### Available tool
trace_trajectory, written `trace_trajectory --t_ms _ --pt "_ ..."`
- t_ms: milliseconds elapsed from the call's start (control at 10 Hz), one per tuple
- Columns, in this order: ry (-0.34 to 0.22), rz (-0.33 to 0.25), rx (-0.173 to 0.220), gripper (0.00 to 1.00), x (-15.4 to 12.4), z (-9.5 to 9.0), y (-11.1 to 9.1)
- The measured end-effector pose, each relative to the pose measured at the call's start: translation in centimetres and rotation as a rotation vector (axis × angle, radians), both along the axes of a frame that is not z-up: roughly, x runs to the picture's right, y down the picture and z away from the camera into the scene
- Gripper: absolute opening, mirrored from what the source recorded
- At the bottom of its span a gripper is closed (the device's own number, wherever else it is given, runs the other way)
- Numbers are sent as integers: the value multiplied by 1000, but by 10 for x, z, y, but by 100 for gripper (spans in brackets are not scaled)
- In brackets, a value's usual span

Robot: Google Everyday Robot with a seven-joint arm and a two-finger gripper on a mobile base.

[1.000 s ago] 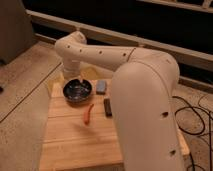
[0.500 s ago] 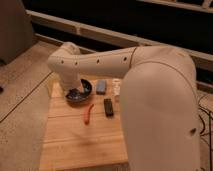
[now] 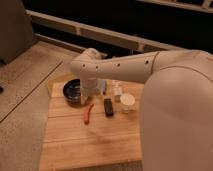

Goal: Move the arm in a circular motion

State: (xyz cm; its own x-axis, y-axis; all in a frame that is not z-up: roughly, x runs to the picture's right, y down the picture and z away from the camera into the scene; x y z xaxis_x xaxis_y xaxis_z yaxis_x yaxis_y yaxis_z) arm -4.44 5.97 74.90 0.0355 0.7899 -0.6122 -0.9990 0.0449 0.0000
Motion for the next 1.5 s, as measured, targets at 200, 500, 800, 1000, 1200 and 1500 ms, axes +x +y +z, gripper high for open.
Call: trace_trajectory --t_ms 200,500,800,1000,1200,1500 --pt "76 42 -30 65 35 5 -7" --pt "159 48 -49 65 82 13 -38" --pt "167 26 -41 65 103 34 -75" --pt "136 16 -21 65 100 54 -97" --pt "88 -18 2 65 80 65 -117" --pt "-45 -159 42 65 6 71 -144"
